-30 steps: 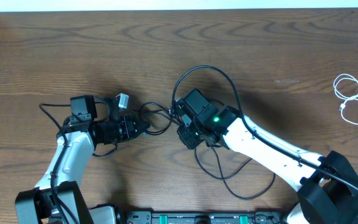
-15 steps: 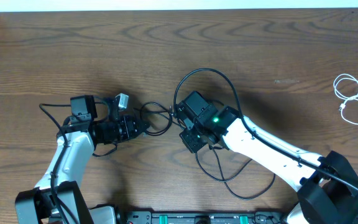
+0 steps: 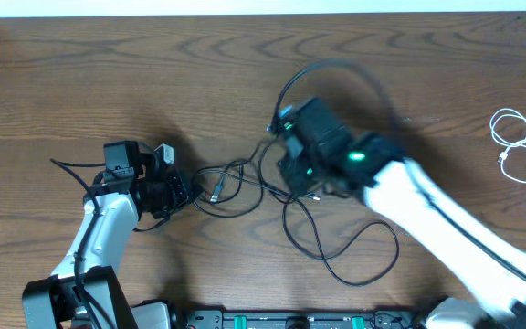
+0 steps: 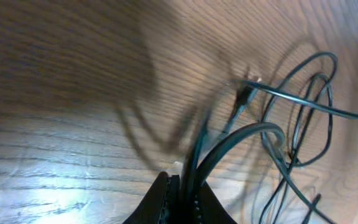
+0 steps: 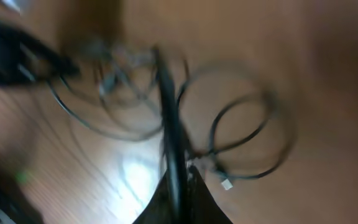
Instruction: Untangle cables
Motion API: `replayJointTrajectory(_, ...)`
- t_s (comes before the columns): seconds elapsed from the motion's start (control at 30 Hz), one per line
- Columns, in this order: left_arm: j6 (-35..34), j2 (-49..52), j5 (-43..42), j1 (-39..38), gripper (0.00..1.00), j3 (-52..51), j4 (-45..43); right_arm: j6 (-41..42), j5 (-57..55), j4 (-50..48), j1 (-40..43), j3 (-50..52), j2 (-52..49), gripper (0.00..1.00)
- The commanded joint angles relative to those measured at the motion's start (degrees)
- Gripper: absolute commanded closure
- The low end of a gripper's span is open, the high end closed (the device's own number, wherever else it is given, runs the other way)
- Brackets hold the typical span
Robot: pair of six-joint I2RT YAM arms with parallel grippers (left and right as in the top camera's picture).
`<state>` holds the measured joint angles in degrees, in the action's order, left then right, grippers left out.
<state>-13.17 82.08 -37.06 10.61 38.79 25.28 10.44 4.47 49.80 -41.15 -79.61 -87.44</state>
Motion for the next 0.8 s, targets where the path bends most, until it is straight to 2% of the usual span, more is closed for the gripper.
replayJointTrajectory(0.0,-1.14,0.33,2.23,0.17,0.91,-0.46,0.11,0.68,-10.86,1.42,0.70,-5.88,11.19,0.99)
replayJointTrajectory(0.13,-1.18,0.33,2.69,0.17,0.91,-0.46,0.22,2.38,-25.03,-0.37,1.20,-8.04,21.53,0.99)
replayJointTrajectory(0.33,-4.11,0.33,6.97,0.17,0.91,-0.46,1.05,2.08,-48.26,-10.21,1.20,-8.24,36.57,0.99)
replayJointTrajectory(0.5,-5.62,0.33,9.33,0.17,0.91,-0.46,1.44,-0.35,-52.74,-13.11,1.20,-8.24,44.65,0.99)
replayJointTrajectory(0.53,-5.62,0.33,9.29,0.17,0.87,-0.46,1.44,-0.24,-52.72,-12.68,1.20,-8.24,45.81,0.99)
replayJointTrajectory(0.6,-5.62,0.33,9.27,0.17,0.70,-0.46,1.46,-0.24,-52.81,-11.45,1.20,-8.24,47.25,0.99)
replayJointTrajectory(0.7,-5.62,0.33,9.29,0.17,0.53,-0.46,1.46,-0.46,-54.62,-9.14,1.20,-8.24,47.80,0.99)
replayJointTrajectory(0.73,-5.62,0.33,9.29,0.17,0.32,-0.46,1.46,-0.50,-56.15,-8.57,1.20,-8.24,47.71,0.99)
replayJointTrajectory(0.77,-5.62,0.33,9.29,0.17,0.23,-0.46,1.46,-0.48,-58.03,-7.96,1.20,-8.24,47.60,0.99)
